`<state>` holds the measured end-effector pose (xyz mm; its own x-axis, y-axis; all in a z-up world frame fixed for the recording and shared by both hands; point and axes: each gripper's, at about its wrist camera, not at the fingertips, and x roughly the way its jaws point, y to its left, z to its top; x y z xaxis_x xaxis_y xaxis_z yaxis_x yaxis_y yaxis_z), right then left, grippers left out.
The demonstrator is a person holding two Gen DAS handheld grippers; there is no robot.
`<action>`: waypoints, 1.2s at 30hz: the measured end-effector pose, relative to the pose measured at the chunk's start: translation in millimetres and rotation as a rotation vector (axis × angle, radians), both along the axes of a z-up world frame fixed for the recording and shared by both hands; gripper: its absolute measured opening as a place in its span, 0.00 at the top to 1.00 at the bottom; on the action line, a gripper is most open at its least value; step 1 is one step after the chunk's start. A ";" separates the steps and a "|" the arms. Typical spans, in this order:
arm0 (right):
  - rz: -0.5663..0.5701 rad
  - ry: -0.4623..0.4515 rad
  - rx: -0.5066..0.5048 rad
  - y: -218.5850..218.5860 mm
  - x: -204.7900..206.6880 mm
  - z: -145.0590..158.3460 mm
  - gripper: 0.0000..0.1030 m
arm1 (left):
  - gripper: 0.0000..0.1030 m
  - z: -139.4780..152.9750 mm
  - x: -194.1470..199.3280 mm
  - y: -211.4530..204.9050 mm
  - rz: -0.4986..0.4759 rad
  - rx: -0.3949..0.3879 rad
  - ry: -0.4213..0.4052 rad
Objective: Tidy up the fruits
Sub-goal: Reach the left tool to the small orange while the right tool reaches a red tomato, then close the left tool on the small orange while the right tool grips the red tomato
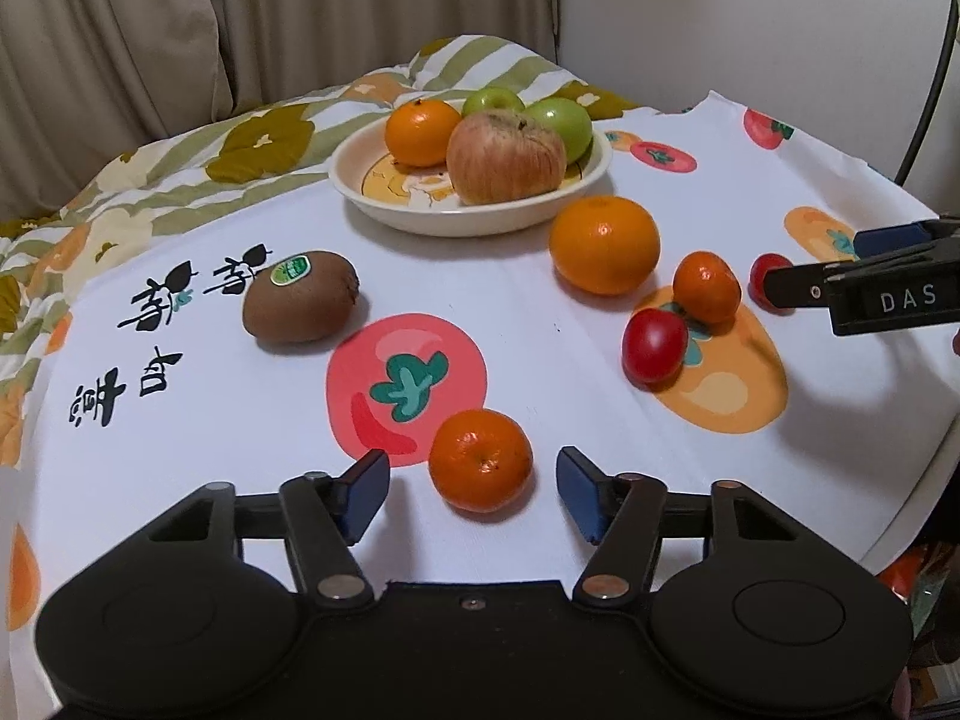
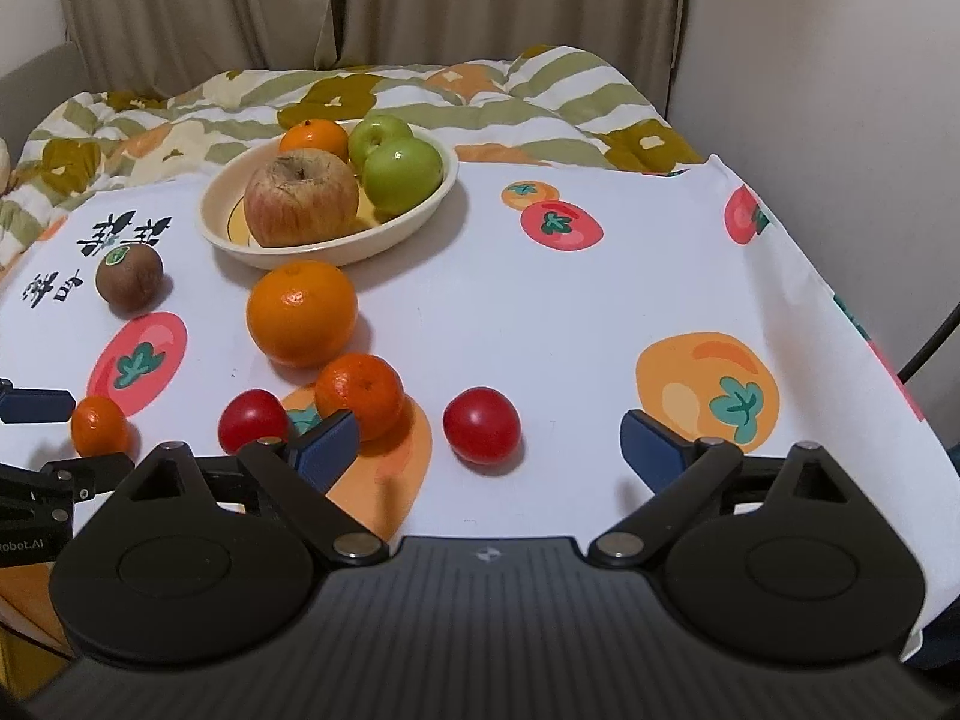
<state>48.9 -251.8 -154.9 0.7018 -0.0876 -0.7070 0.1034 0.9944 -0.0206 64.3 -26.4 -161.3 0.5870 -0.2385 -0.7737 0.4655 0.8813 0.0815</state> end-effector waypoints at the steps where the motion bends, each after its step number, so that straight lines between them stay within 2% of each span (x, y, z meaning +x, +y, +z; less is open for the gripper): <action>1: 0.001 0.000 0.000 -0.5 0.2 -0.7 0.00 | 0.40 -1.4 0.1 -1.2 -0.003 0.004 0.002; 2: 0.005 0.002 0.002 -1.0 0.9 -2.0 0.00 | 0.43 -2.7 0.4 -2.4 -0.004 0.008 0.004; 5: 0.029 0.028 0.003 -1.1 4.4 -5.7 0.10 | 0.47 -4.9 0.9 -4.3 -0.003 0.007 0.007; 10: 0.051 0.041 -0.003 -1.4 6.5 -9.8 0.14 | 0.59 -4.0 1.7 -5.6 0.018 0.006 0.008; 13: 0.056 0.050 0.000 -3.6 9.5 -11.8 0.23 | 0.60 -3.5 3.3 -4.8 0.025 -0.001 0.017; 16: 0.063 0.066 0.002 -4.6 12.7 -14.1 0.27 | 0.60 -2.8 2.2 -5.5 0.031 0.005 0.020; 29: 0.068 0.067 0.007 -7.9 20.7 -16.4 0.31 | 0.60 -0.4 -5.6 7.6 0.118 -0.005 0.033; 33: 0.074 0.080 0.011 -8.1 24.5 -21.2 0.39 | 0.60 1.6 -6.8 12.7 0.136 -0.008 0.032; 35: 0.077 0.085 0.018 -8.3 26.0 -23.0 0.52 | 0.60 3.6 -7.2 14.4 0.143 -0.011 0.028; 36: 0.084 0.084 0.023 -8.1 26.3 -23.1 0.54 | 0.60 4.7 -7.7 15.3 0.146 -0.013 0.027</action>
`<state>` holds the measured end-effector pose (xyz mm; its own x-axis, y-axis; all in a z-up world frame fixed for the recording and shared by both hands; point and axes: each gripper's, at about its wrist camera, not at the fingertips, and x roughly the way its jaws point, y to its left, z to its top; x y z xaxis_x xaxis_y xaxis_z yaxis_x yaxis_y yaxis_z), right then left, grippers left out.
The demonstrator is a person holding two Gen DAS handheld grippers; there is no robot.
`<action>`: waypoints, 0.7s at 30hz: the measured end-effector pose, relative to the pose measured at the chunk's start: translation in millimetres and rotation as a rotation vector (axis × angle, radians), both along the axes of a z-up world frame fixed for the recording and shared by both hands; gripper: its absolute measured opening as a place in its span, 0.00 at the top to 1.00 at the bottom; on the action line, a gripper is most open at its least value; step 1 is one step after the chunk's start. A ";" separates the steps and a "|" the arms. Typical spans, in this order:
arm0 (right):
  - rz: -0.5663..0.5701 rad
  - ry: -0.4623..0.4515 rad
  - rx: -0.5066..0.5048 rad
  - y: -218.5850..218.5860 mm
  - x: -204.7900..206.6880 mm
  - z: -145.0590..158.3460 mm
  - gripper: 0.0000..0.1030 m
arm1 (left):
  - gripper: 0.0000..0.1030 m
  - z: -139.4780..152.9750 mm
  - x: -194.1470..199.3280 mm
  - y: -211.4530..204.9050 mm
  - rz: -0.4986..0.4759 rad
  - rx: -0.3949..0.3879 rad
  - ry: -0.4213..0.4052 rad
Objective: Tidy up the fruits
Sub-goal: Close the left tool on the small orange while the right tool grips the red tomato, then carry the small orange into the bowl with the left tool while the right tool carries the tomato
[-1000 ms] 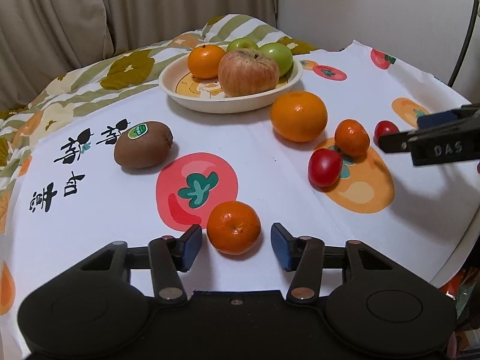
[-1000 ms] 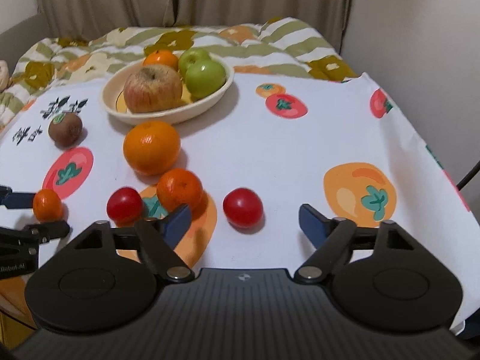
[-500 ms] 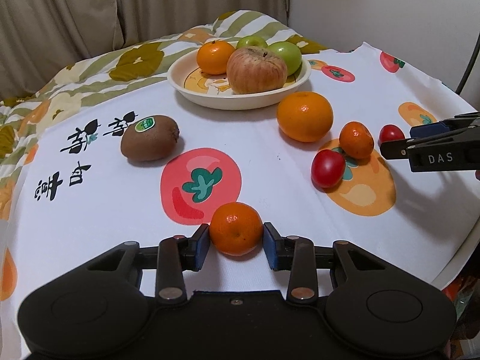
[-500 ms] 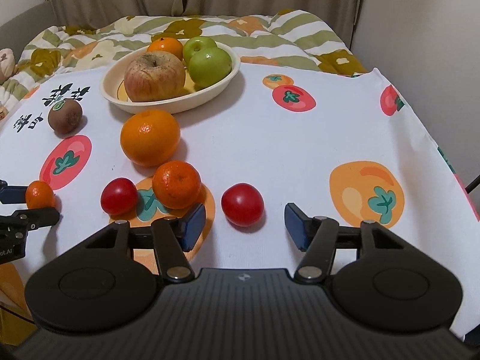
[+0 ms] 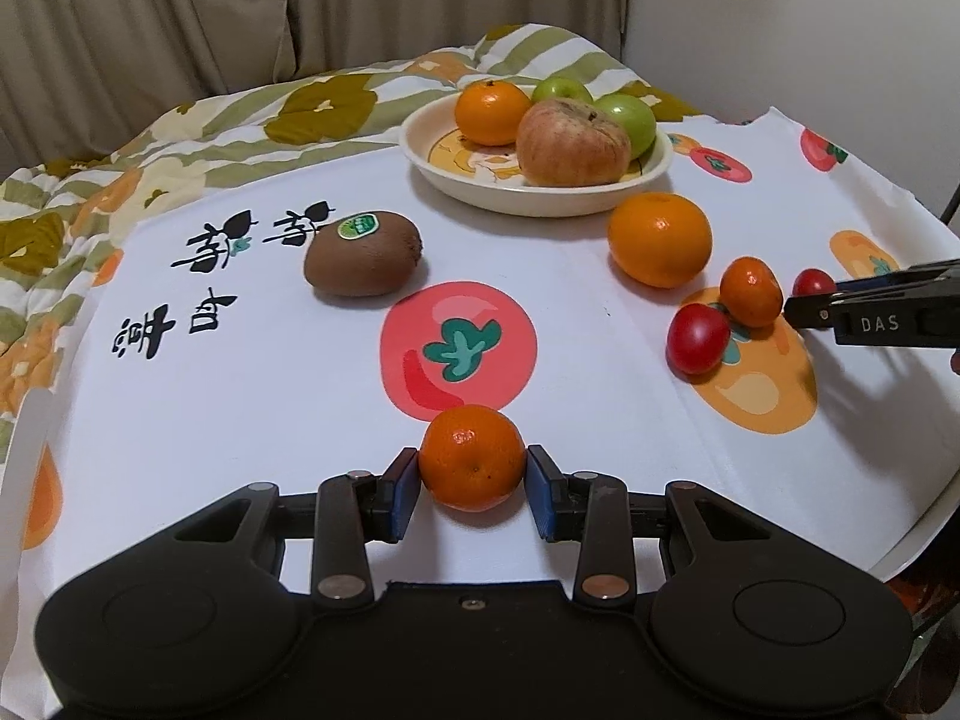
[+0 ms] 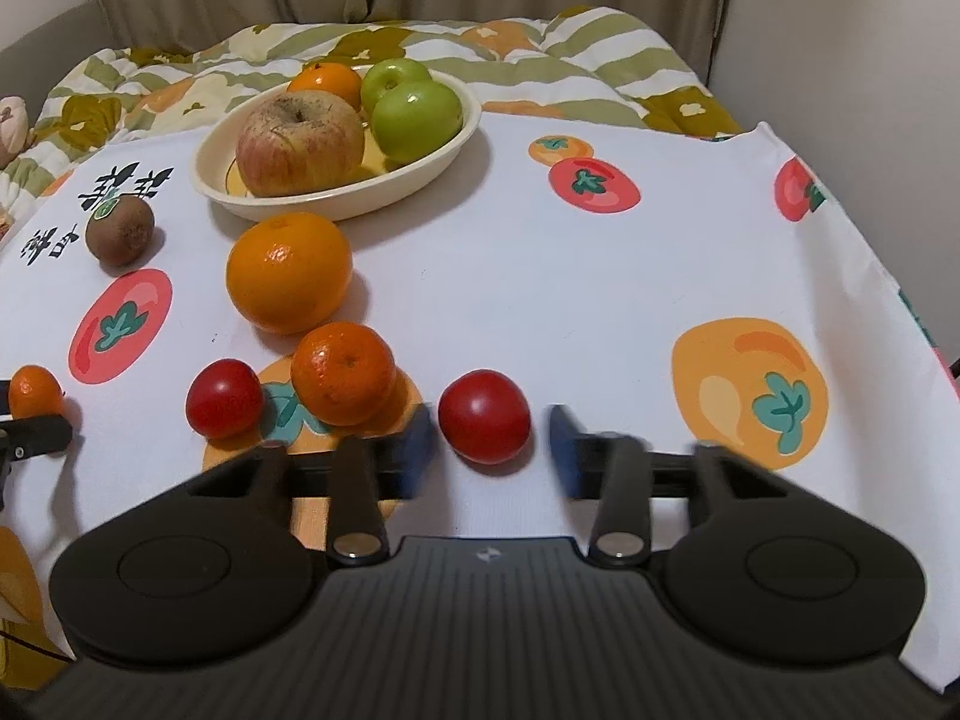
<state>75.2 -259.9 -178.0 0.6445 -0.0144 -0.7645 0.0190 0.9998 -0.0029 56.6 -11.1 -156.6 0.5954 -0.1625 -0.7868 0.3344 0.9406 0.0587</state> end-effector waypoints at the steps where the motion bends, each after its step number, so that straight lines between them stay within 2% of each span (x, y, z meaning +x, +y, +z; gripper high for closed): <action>1: -0.001 0.002 -0.004 0.6 0.7 0.5 0.54 | 0.60 1.0 -0.1 0.4 0.002 -0.001 -0.001; 10: -0.020 -0.011 -0.001 3.8 -0.9 13.1 0.54 | 0.60 14.2 -1.1 7.4 0.013 -0.017 -0.020; 21: -0.034 -0.042 0.016 11.0 -4.0 61.5 0.54 | 0.60 56.0 9.6 14.9 0.012 -0.042 -0.042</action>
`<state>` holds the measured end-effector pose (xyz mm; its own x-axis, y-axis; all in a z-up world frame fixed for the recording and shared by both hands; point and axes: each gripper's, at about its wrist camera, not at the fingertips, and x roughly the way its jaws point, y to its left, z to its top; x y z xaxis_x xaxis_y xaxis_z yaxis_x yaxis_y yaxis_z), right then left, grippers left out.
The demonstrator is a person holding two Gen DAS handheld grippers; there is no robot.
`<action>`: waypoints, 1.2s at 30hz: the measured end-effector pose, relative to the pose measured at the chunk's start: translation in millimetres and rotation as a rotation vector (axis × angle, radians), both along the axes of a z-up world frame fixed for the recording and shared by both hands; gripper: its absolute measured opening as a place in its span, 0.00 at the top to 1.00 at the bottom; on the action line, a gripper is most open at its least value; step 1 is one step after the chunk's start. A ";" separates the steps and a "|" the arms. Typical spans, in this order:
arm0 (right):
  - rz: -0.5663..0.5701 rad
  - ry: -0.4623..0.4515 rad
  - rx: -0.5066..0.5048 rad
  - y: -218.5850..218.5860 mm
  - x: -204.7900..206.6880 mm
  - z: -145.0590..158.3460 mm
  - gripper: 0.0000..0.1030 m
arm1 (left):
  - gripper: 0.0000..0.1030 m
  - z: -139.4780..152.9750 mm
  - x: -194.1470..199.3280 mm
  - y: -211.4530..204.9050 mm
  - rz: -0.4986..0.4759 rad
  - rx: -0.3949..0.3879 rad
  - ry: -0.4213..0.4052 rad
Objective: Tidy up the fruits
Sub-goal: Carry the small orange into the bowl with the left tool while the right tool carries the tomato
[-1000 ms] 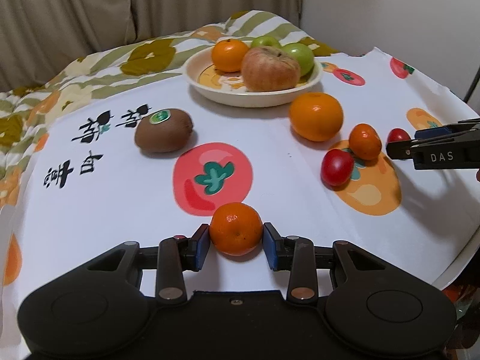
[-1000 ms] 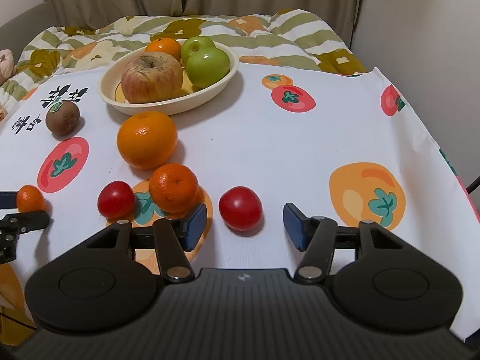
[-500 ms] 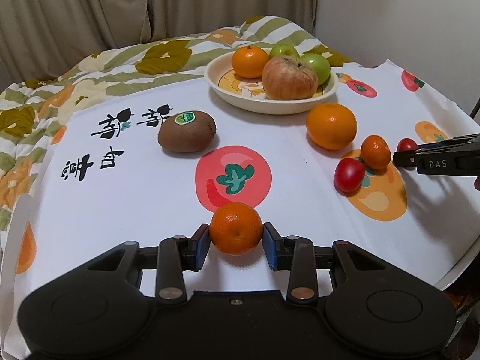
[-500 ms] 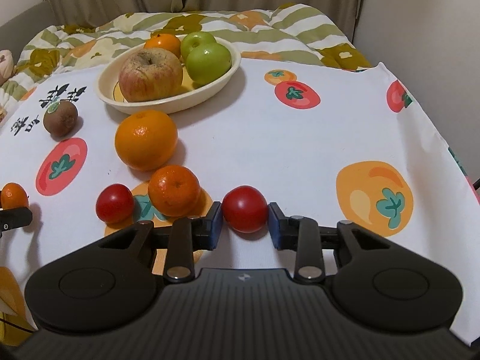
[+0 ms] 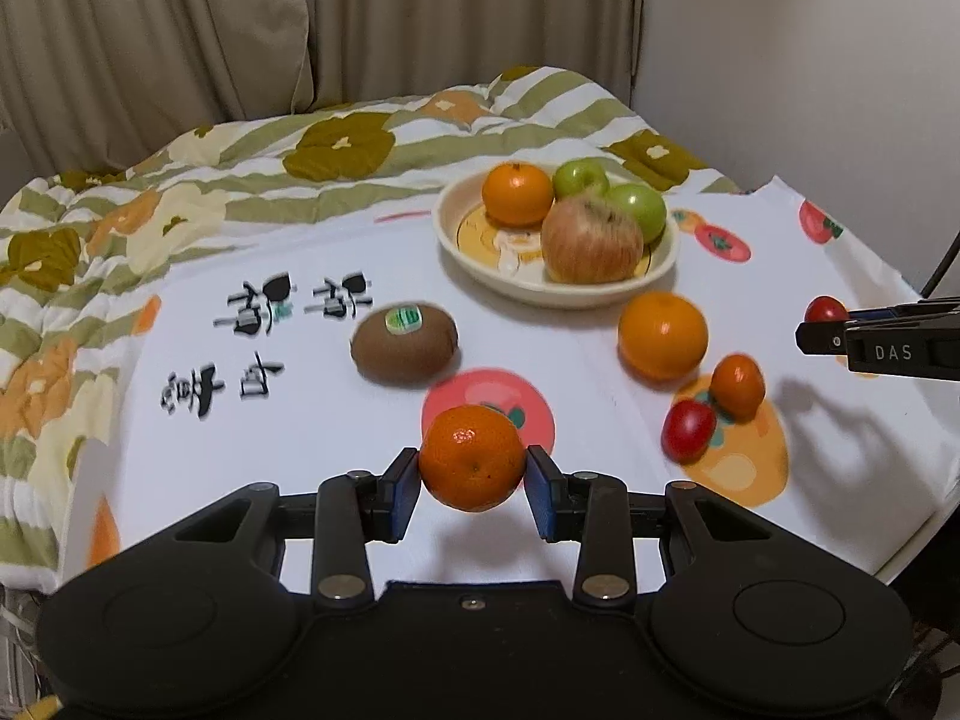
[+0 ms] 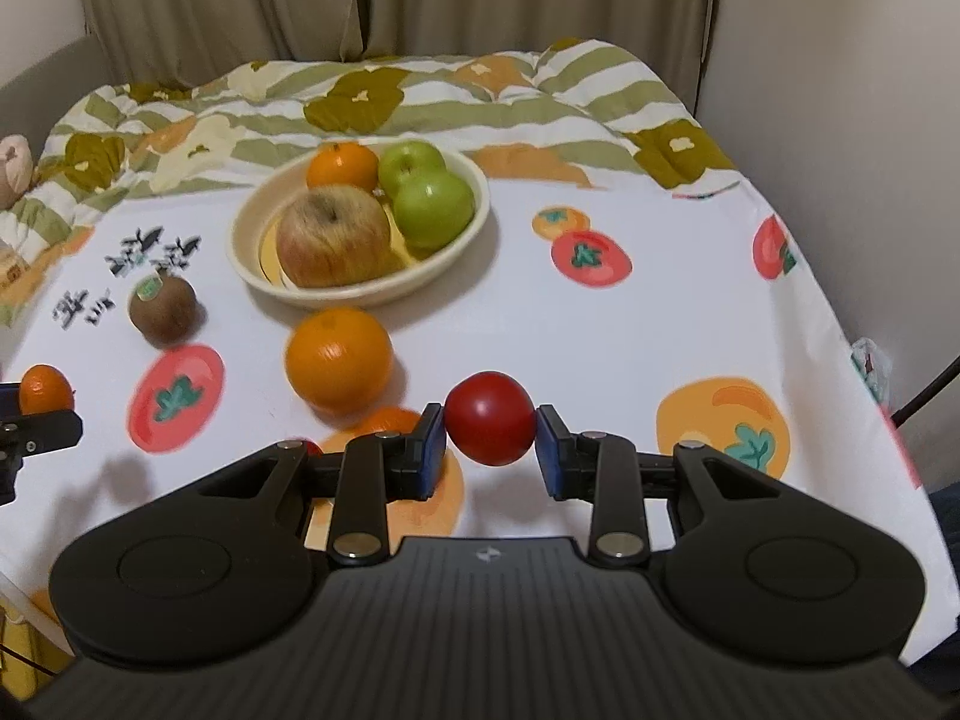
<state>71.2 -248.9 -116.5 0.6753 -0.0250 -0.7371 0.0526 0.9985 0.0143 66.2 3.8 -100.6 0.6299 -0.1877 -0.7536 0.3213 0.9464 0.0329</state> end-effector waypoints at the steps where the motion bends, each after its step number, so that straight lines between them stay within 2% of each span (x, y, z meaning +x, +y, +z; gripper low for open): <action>1: -0.001 -0.001 0.004 0.0 1.3 4.7 0.54 | 0.60 5.2 2.4 -0.1 -0.005 0.001 -0.005; 8: 0.012 -0.024 0.028 2.6 20.4 35.4 0.54 | 0.60 35.2 23.9 -4.9 -0.022 0.014 -0.066; 19: 0.129 -0.052 0.038 3.0 82.3 56.9 0.54 | 0.60 55.6 75.2 -18.7 0.052 0.005 -0.066; 26: 0.231 -0.043 0.040 1.2 133.9 54.4 0.54 | 0.60 53.5 116.6 -38.3 0.095 0.005 -0.053; 36: 0.354 -0.005 0.050 2.5 197.4 32.0 0.54 | 0.60 25.7 172.2 -62.2 0.147 0.009 0.011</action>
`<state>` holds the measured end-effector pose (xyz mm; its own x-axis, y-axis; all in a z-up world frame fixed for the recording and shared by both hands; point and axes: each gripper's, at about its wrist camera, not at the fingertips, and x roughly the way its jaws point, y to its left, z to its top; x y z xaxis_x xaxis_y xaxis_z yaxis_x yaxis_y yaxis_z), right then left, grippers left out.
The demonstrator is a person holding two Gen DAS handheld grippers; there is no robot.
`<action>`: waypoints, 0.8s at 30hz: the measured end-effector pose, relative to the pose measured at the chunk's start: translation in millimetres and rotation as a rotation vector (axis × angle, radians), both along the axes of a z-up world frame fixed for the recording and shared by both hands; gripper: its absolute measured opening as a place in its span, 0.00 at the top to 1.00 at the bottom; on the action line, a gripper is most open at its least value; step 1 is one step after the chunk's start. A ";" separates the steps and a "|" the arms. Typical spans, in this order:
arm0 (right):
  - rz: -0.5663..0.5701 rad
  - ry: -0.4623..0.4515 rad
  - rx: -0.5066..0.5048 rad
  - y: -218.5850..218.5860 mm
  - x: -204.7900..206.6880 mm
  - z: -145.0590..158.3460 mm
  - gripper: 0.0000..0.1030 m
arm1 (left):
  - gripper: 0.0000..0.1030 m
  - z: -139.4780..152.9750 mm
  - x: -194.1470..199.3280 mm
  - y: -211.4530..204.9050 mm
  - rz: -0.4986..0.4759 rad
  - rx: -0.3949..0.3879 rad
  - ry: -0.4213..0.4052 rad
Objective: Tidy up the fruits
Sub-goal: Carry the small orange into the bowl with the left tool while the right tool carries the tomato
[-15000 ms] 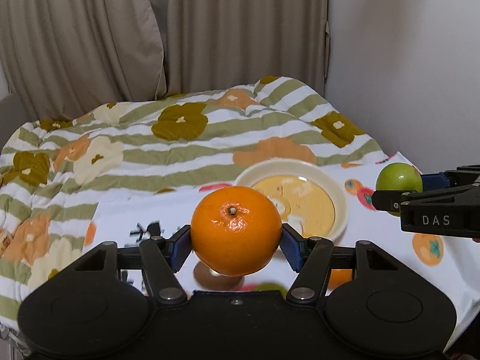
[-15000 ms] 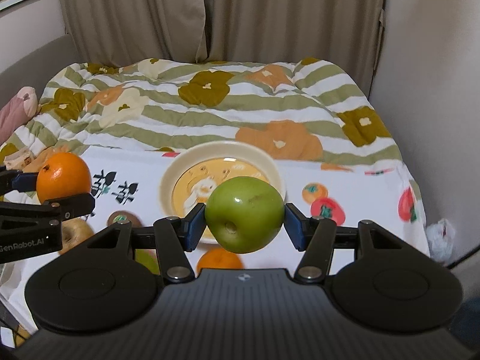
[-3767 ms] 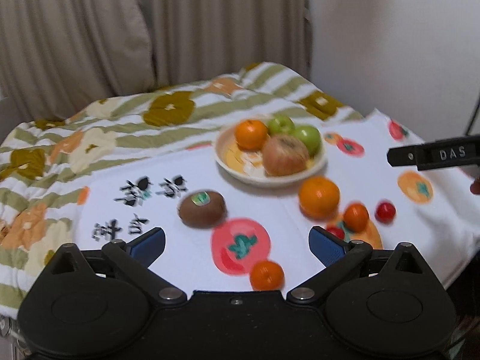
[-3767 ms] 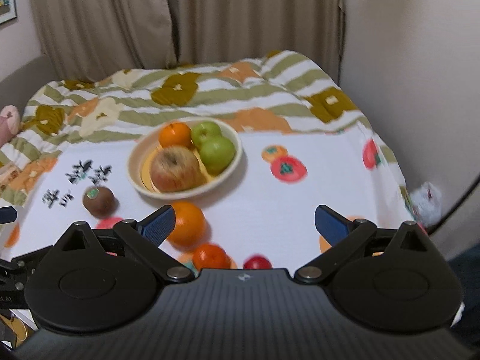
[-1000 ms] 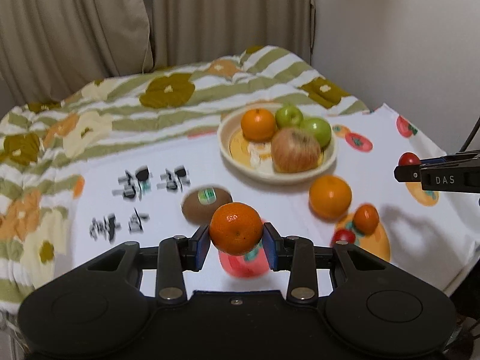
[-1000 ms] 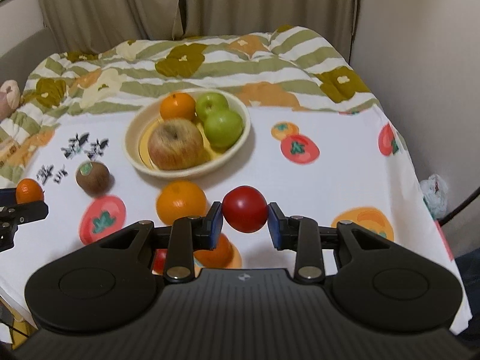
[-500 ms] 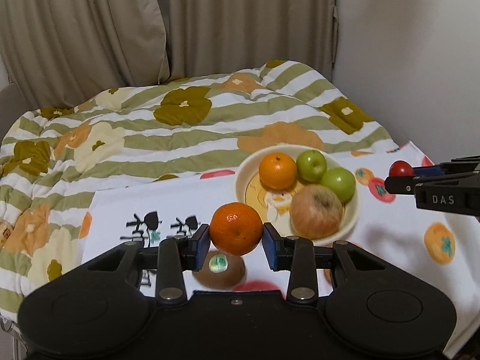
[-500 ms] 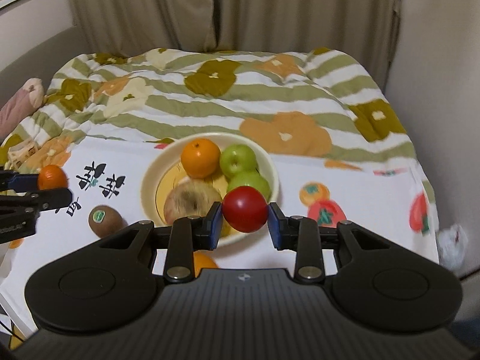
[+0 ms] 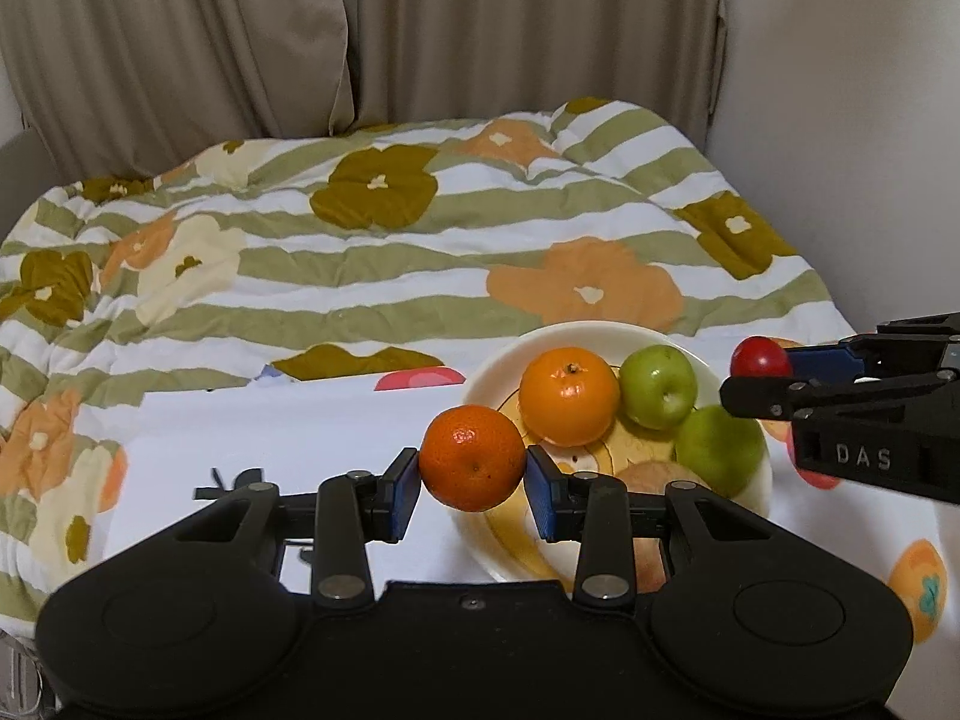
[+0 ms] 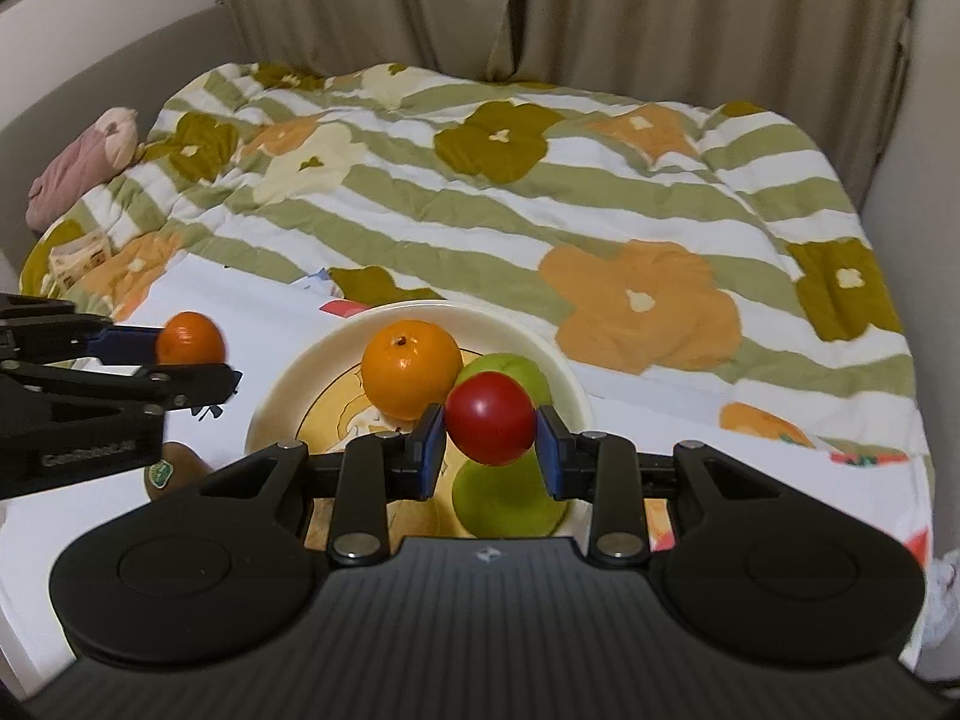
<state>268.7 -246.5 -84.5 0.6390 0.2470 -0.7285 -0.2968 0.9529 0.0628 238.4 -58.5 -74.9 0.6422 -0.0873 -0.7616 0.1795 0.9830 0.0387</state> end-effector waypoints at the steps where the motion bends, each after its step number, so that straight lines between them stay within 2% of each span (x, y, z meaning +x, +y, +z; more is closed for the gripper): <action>1: 0.009 0.005 0.002 -0.4 4.0 -2.9 0.54 | 0.60 -3.3 4.6 -2.5 0.004 0.000 0.010; 9: 0.078 0.039 0.012 -2.7 22.5 -21.5 0.54 | 0.60 -31.5 34.6 -15.1 0.035 -0.010 0.090; 15: 0.106 0.040 0.013 -8.8 22.5 -27.6 0.54 | 0.59 -43.4 44.2 -25.0 0.020 0.009 0.128; 16: 0.107 0.042 0.010 -10.4 23.3 -28.4 0.54 | 0.57 -44.3 45.7 -25.8 0.020 0.005 0.131; 18: 0.106 0.045 0.010 -11.9 23.6 -29.5 0.54 | 0.42 -42.6 45.4 -24.2 0.024 -0.009 0.128; 20: 0.106 0.048 0.012 -13.5 24.7 -30.0 0.54 | 0.15 -38.7 44.0 -22.6 0.031 -0.015 0.108; 22: 0.111 0.047 0.011 -14.1 25.1 -30.0 0.54 | 0.09 -32.5 39.8 -21.1 0.037 -0.008 0.082; 24: 0.116 0.045 0.012 -14.9 25.1 -29.8 0.54 | 0.09 -27.8 36.0 -19.6 0.042 0.007 0.068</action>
